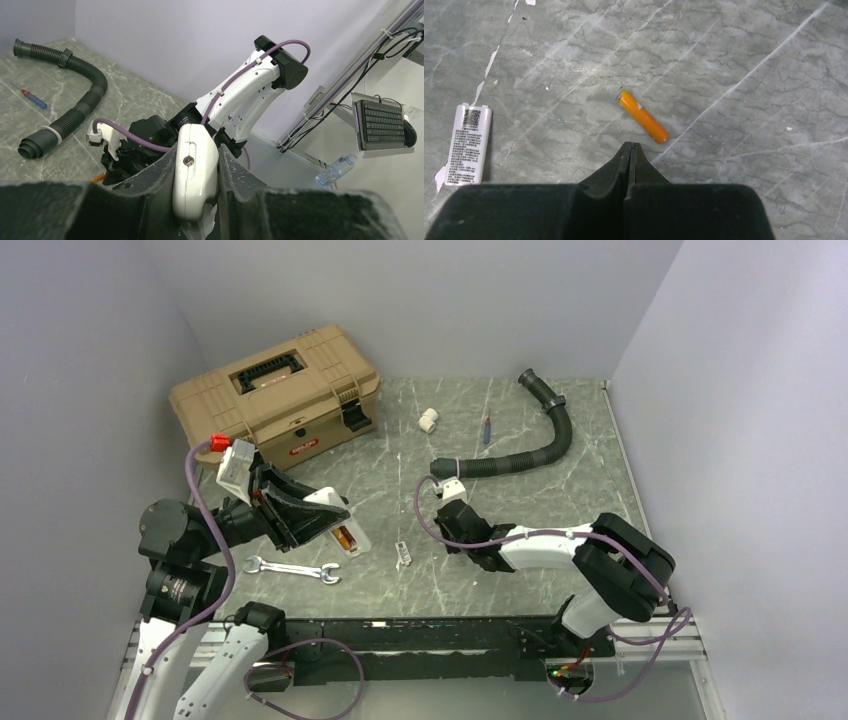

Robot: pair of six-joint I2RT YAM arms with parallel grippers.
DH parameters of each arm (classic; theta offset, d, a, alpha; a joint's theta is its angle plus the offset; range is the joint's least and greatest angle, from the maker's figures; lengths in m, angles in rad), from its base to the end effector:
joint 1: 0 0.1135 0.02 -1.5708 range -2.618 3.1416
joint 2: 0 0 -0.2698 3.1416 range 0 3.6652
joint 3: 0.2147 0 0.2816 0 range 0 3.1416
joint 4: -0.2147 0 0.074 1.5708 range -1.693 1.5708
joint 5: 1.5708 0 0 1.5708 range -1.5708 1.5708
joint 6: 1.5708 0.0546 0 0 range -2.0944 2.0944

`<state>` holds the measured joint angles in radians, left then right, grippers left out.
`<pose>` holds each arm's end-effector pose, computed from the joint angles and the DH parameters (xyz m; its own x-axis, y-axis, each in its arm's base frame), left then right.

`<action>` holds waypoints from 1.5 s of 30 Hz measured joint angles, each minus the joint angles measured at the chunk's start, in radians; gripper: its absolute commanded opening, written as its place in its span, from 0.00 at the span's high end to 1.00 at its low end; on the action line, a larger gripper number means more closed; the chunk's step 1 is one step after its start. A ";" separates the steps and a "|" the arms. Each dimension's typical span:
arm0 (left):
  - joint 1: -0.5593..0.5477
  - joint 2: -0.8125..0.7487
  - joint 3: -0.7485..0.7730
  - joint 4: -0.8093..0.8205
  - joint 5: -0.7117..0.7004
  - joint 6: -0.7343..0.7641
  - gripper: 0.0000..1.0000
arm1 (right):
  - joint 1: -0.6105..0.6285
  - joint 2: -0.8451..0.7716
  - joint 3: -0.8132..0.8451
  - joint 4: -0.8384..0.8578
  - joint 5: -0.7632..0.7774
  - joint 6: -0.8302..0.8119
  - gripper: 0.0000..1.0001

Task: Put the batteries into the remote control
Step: Adjust the battery at the center of the board.

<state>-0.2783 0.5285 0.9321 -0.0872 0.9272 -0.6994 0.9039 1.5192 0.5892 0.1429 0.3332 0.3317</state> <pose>0.1014 -0.0744 0.4460 -0.3478 -0.3024 -0.8875 0.8781 0.2267 -0.4213 0.2041 0.2304 0.1093 -0.6095 -0.2768 -0.7429 -0.4243 0.9054 0.0108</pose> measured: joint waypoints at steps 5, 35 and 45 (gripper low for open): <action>0.000 0.003 0.000 0.000 -0.001 0.000 1.00 | -0.001 -0.002 0.001 -0.003 0.000 -0.015 1.00; 0.000 0.012 0.019 -0.009 -0.002 0.008 1.00 | -0.148 0.145 0.180 0.004 -0.132 -0.081 1.00; 0.000 0.010 0.019 -0.027 -0.005 0.015 1.00 | -0.148 0.166 0.180 0.013 -0.160 -0.097 1.00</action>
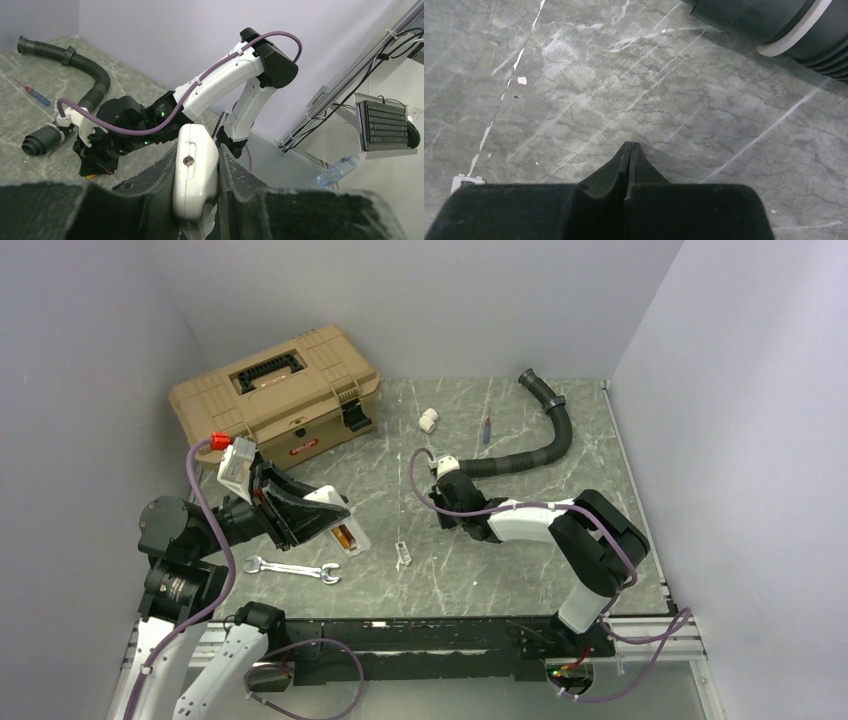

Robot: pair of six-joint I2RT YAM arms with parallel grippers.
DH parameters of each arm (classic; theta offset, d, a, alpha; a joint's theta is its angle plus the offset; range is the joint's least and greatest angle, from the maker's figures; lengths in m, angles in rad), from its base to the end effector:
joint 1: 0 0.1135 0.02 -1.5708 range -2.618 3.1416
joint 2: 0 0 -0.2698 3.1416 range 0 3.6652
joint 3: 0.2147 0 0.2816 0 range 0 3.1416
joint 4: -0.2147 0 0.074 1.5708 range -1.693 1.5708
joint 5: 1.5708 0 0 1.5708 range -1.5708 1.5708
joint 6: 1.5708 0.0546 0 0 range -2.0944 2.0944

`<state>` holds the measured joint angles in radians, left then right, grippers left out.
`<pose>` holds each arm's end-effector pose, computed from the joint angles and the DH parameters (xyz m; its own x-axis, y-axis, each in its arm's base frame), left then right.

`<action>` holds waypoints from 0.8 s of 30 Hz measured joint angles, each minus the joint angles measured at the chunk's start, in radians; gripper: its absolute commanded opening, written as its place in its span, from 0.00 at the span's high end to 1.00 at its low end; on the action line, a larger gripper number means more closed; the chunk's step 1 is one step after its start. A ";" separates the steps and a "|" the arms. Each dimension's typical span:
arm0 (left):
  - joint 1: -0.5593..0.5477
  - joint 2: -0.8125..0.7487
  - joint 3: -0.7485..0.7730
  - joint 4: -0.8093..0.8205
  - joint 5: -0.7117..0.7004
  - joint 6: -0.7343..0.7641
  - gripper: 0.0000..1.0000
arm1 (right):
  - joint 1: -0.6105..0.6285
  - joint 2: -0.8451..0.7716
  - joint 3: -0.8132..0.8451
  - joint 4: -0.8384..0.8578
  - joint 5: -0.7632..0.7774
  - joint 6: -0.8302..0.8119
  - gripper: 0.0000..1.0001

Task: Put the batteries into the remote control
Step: Adjust the battery at the center of the board.

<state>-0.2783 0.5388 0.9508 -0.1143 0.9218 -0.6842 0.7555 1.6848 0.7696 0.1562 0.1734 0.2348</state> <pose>0.1023 -0.0745 0.4485 -0.3493 -0.2975 -0.8885 0.8744 0.2373 -0.4232 0.2676 0.2391 0.1121 -0.6231 -0.2721 -0.7332 -0.4517 0.8906 0.0533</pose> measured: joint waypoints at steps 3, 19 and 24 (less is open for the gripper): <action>0.000 -0.002 0.000 -0.009 -0.003 0.010 1.00 | 0.000 0.000 0.000 0.001 -0.006 0.000 1.00; 0.000 -0.013 0.000 -0.026 -0.004 0.018 1.00 | -0.002 -0.028 -0.029 0.004 -0.085 -0.012 1.00; 0.000 -0.013 0.000 -0.026 -0.004 0.018 1.00 | -0.002 -0.044 -0.044 0.000 -0.120 -0.020 1.00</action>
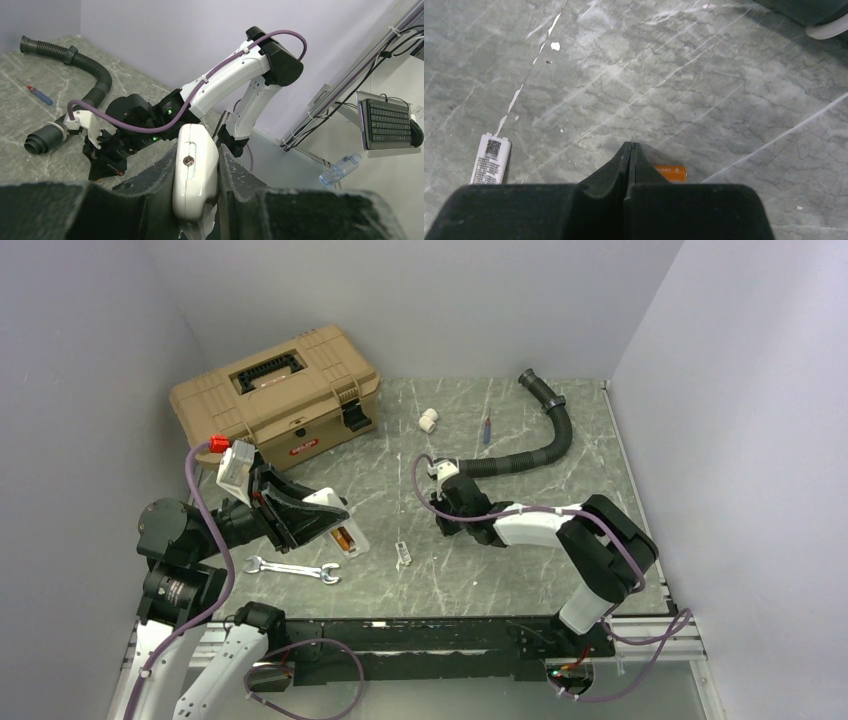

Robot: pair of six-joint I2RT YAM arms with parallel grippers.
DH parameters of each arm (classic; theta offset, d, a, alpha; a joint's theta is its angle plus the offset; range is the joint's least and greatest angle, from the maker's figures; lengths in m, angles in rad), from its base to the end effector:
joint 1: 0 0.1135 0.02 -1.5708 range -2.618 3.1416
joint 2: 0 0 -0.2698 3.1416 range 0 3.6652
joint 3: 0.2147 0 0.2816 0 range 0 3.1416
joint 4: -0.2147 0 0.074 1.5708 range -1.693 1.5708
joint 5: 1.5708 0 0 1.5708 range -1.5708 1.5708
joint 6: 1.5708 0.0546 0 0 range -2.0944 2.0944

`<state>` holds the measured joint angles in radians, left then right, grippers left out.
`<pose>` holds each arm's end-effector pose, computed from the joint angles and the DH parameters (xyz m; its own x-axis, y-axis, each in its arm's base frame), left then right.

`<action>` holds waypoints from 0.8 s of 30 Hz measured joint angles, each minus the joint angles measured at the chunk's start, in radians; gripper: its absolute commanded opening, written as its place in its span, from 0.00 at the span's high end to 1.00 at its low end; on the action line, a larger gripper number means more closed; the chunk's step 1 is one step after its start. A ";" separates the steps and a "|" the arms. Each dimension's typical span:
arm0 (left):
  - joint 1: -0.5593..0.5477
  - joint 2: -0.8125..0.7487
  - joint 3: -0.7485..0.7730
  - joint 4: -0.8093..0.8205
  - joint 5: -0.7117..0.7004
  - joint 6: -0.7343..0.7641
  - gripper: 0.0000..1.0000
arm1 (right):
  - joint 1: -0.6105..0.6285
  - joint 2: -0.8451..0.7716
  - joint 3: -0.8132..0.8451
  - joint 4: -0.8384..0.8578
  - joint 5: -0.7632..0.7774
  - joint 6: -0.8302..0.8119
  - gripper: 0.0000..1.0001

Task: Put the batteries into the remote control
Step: Adjust the battery at the center of the board.

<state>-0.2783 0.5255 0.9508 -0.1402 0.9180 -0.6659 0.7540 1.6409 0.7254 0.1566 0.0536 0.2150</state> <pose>0.0990 -0.0734 0.4472 -0.3432 -0.2922 -0.8926 0.8747 0.2468 -0.4171 0.2552 0.2357 0.1126 -0.6299 -0.2992 -0.7168 -0.5331 0.8377 0.1188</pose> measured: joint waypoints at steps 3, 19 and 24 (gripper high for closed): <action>0.000 0.000 0.000 0.000 0.000 0.000 1.00 | 0.000 -0.010 -0.006 -0.010 -0.011 -0.003 1.00; 0.000 0.000 0.000 0.007 0.000 -0.003 1.00 | 0.000 -0.086 -0.066 -0.050 -0.010 0.005 1.00; 0.000 0.000 -0.001 0.017 0.000 -0.005 1.00 | 0.000 -0.112 -0.073 -0.027 -0.011 0.017 1.00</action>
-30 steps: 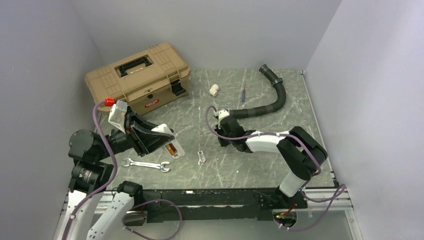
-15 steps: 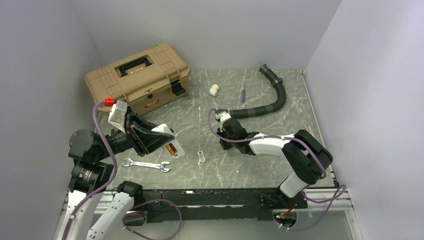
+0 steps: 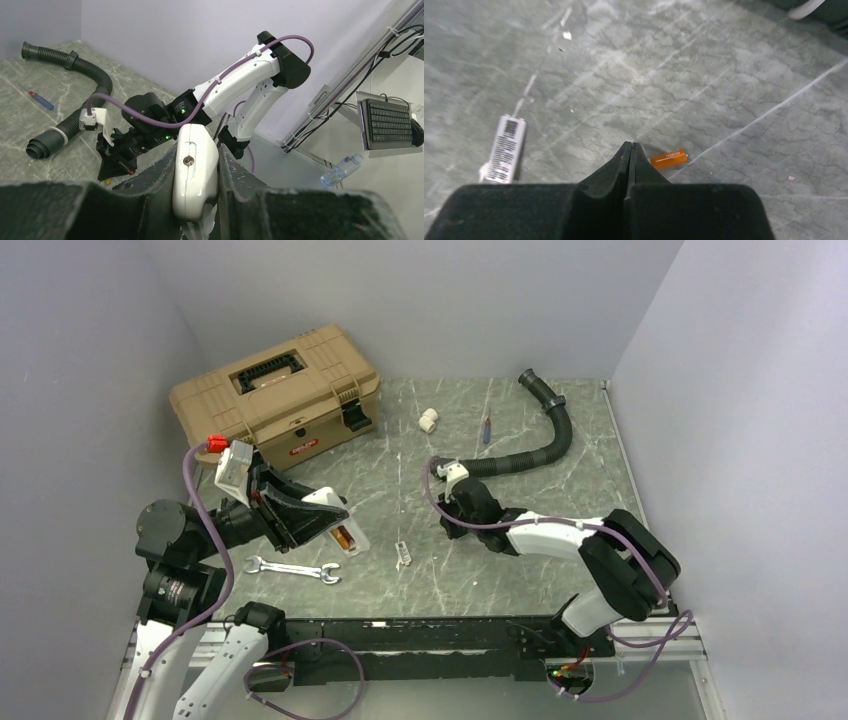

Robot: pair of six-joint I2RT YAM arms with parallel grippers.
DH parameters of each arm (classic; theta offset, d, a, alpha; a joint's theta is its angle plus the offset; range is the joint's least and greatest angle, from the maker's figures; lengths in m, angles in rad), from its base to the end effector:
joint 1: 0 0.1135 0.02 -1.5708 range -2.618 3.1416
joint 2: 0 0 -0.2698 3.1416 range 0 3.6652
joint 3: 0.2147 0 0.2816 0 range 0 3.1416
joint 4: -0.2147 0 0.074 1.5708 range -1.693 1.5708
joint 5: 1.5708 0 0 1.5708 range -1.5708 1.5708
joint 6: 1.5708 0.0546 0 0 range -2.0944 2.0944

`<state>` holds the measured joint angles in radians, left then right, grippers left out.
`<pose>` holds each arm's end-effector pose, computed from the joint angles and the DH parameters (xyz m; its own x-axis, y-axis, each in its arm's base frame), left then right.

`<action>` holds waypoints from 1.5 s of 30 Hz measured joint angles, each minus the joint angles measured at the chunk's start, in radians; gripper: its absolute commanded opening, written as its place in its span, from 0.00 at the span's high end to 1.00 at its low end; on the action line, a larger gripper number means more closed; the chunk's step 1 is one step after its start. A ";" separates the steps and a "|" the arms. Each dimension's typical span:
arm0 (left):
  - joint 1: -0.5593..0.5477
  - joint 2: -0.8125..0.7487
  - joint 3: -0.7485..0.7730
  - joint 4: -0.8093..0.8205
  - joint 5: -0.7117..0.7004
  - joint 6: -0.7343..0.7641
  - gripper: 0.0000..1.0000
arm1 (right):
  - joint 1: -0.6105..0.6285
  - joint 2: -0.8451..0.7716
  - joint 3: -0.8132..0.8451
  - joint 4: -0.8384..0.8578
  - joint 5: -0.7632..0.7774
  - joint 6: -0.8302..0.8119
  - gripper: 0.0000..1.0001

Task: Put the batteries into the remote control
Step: Adjust the battery at the center of the board, then pick up the battery from the center of the board.

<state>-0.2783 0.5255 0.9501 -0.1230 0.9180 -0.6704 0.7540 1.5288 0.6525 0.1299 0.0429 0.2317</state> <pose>0.0986 -0.0733 0.4487 -0.3330 -0.2973 -0.8948 0.8797 0.2436 -0.4083 0.2387 0.2209 0.1228 -0.6335 -0.2802 -0.7212 -0.5296 0.8365 0.1402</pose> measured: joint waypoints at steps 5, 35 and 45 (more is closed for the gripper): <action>0.000 0.000 0.000 0.006 0.000 -0.002 1.00 | 0.000 -0.104 -0.033 0.095 0.005 0.055 0.87; 0.000 0.000 -0.002 -0.045 -0.026 0.006 0.98 | 0.001 0.096 0.400 -0.725 0.182 0.912 0.55; 0.000 0.000 -0.001 -0.089 -0.032 0.037 0.98 | 0.001 0.175 0.402 -0.731 0.161 0.978 0.56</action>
<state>-0.2783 0.5251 0.9489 -0.2123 0.8860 -0.6331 0.7551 1.7039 1.0550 -0.6010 0.2043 1.2098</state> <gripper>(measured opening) 0.306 0.455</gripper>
